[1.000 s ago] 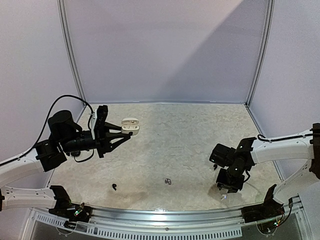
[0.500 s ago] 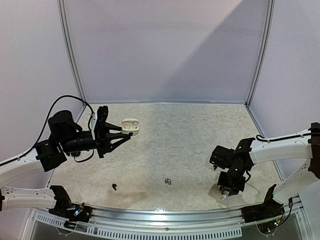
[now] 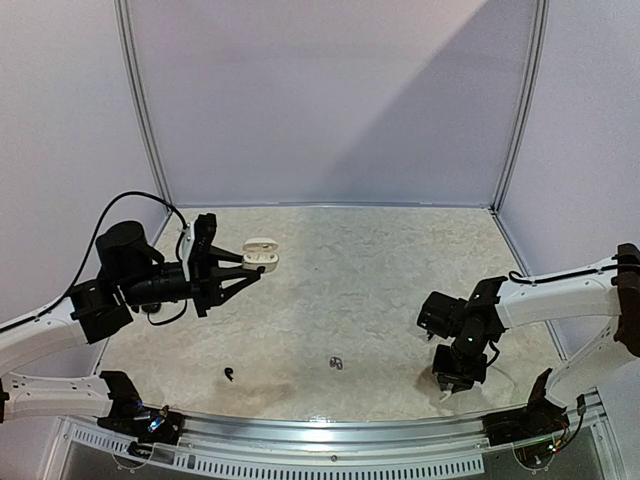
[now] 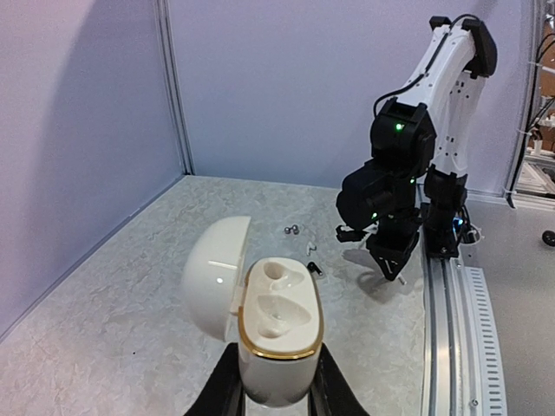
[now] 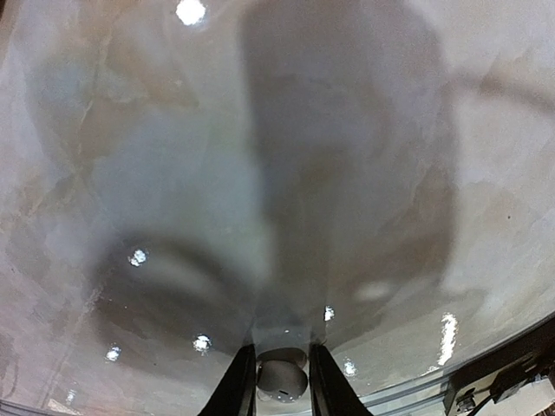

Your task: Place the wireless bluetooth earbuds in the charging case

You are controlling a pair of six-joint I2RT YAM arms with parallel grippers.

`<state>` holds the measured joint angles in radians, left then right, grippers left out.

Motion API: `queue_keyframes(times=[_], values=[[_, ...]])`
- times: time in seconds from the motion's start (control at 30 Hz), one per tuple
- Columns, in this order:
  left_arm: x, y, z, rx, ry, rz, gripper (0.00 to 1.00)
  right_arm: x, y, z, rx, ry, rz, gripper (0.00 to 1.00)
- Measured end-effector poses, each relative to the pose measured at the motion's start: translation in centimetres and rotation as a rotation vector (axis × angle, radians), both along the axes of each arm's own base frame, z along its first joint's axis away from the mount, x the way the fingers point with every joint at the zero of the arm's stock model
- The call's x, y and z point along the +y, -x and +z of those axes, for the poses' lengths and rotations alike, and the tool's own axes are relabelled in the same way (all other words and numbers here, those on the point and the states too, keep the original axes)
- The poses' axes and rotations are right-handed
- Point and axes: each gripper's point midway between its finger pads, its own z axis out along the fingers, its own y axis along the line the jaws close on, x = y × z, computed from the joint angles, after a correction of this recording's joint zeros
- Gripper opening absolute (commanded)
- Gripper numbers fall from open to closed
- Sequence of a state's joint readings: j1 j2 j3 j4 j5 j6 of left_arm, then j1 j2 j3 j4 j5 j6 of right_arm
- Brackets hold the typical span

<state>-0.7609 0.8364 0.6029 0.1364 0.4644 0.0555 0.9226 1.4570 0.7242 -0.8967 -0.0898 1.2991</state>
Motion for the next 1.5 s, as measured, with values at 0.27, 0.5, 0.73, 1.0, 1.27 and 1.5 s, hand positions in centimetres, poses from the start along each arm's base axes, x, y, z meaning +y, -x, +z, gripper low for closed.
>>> queue_keyframes(times=[0.27,0.5,0.73,1.0,1.27,1.5], values=[[0.0,0.0,0.0,-0.007,-0.002,0.0,0.0,-0.1,0.2,0.0,0.012,0.001,0.028,0.25],[0.0,0.0,0.0,-0.015,-0.005,-0.001,0.0,0.2,0.3,0.0,0.026,-0.006,0.046,0.14],[0.0,0.0,0.0,-0.021,-0.008,-0.001,0.0,0.3,0.3,0.0,0.032,-0.006,0.062,0.07],[0.1,-0.2,0.0,-0.023,-0.007,0.009,0.0,3.9,-4.7,5.1,-0.141,-0.041,0.219,0.0],[0.0,-0.7,1.1,-0.038,0.011,0.028,0.0,12.7,-13.8,22.5,-0.694,-0.191,0.498,0.0],[-0.6,-1.3,3.7,-0.073,0.074,0.029,0.0,20.6,-13.9,38.9,-1.288,-0.316,0.77,0.0]])
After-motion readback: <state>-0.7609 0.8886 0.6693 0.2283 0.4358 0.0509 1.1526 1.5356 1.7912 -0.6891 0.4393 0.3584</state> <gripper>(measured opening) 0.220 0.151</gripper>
